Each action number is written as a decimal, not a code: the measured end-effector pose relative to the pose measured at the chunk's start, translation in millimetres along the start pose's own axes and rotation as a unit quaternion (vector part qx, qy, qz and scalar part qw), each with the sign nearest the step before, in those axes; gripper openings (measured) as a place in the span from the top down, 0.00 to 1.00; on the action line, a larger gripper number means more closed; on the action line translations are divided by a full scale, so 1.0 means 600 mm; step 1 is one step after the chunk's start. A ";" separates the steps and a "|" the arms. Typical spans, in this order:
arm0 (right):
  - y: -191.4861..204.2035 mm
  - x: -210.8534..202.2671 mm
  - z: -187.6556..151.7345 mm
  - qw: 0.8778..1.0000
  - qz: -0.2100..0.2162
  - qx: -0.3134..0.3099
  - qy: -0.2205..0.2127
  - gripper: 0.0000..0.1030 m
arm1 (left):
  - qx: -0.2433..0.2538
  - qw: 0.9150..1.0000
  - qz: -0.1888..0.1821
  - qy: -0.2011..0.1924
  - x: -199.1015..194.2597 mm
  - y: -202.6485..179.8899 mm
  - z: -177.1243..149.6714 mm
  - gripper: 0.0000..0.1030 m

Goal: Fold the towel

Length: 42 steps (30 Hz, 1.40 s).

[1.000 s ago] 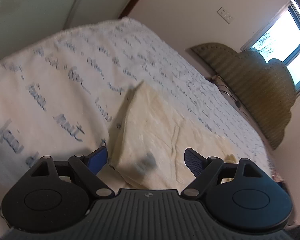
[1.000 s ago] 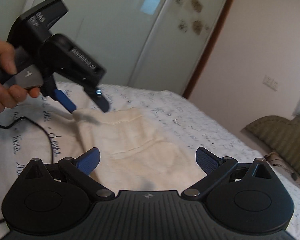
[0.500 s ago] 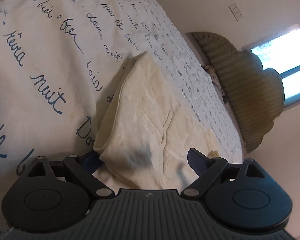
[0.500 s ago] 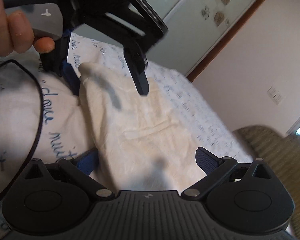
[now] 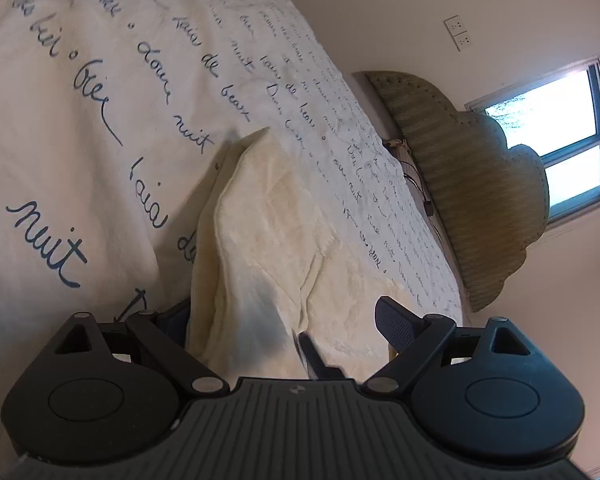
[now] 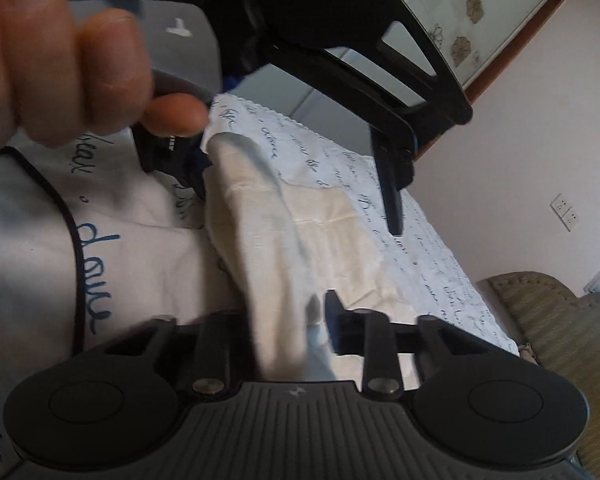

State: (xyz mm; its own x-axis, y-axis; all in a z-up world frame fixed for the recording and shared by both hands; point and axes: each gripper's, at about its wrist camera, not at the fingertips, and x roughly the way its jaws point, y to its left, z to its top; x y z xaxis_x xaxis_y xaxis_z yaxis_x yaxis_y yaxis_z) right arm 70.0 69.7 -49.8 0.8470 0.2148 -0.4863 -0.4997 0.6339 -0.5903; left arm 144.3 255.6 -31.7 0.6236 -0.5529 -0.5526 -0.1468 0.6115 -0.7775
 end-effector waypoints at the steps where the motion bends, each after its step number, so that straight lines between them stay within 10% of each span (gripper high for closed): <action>1: 0.001 -0.002 0.000 1.000 -0.001 0.000 -0.003 0.82 | -0.011 1.000 -0.002 0.004 0.004 0.009 0.004 0.12; 7: -0.033 -0.008 -0.002 0.998 0.022 0.056 -0.009 0.82 | -0.049 0.998 -0.036 0.015 0.023 0.040 0.033 0.18; 10: -0.037 -0.013 -0.007 0.997 0.030 0.064 -0.013 0.82 | -0.032 0.999 -0.020 0.024 0.036 0.037 0.039 0.63; 13: -0.045 -0.024 -0.015 0.996 0.061 0.058 -0.013 0.81 | -0.006 1.000 0.012 0.017 0.040 0.033 0.034 0.86; 18: -0.135 -0.088 -0.046 0.960 0.195 0.187 -0.070 0.81 | 0.044 0.998 0.034 -0.016 0.025 -0.004 0.015 0.87; 24: -0.211 -0.052 -0.084 0.955 0.084 0.284 -0.028 0.81 | 0.130 0.987 0.057 -0.069 -0.002 -0.106 -0.033 0.87; 42: -0.334 -0.135 -0.184 0.873 0.070 0.471 -0.102 0.81 | 0.255 0.963 0.005 -0.089 0.029 -0.351 -0.193 0.81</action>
State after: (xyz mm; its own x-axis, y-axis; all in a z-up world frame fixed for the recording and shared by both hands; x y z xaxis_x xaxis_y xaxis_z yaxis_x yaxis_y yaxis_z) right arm 81.5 -156.9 36.5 0.8520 0.4070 -0.3292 -0.3117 0.8997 0.3056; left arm 97.2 51.7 87.6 0.7520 -0.4681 -0.4640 0.2141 0.8393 -0.4998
